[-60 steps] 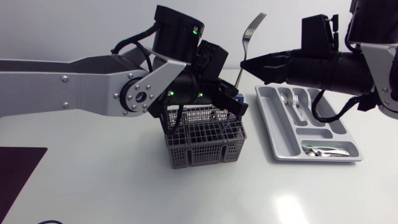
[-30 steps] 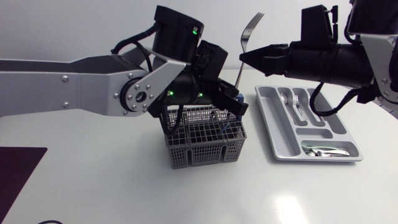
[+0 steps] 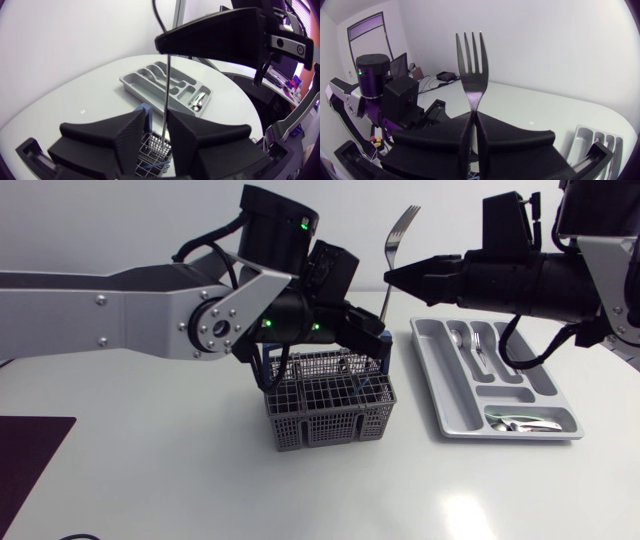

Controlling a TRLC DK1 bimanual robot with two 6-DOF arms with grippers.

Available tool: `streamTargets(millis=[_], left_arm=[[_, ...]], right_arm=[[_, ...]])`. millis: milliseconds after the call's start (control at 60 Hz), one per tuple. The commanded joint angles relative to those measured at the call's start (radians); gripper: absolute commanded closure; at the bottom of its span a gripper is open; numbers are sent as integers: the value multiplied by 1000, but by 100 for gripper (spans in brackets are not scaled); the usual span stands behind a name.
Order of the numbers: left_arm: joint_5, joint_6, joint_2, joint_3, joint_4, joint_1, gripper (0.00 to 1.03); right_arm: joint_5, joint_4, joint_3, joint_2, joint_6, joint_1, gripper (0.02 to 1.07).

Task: Unload the cutlery basket into the drawer organizer.

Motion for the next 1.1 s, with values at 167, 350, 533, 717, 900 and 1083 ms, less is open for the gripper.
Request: streamTargets(millis=[167,350,533,717,900,1083], left_arm=[[3,-4,-49,19,17,52,12],[0,49,-53,15,-3,80,10],[-12,134,-72,-24,-35,83,10],[-43,192,-99,-76,-27,55,10],[-55,221,-110,-102,-23,35,8],[-68,295,-135,-139,-20,17,8]], right_arm=[[-38,-84,10,16,-66,-134,101],[-63,-196,62,99,-187,-317,101],[-54,-323,182,254,-334,-491,101],[-2,-384,314,412,-419,-599,101],[61,-401,411,549,-462,-642,101],[130,-406,490,664,-480,-663,101]])
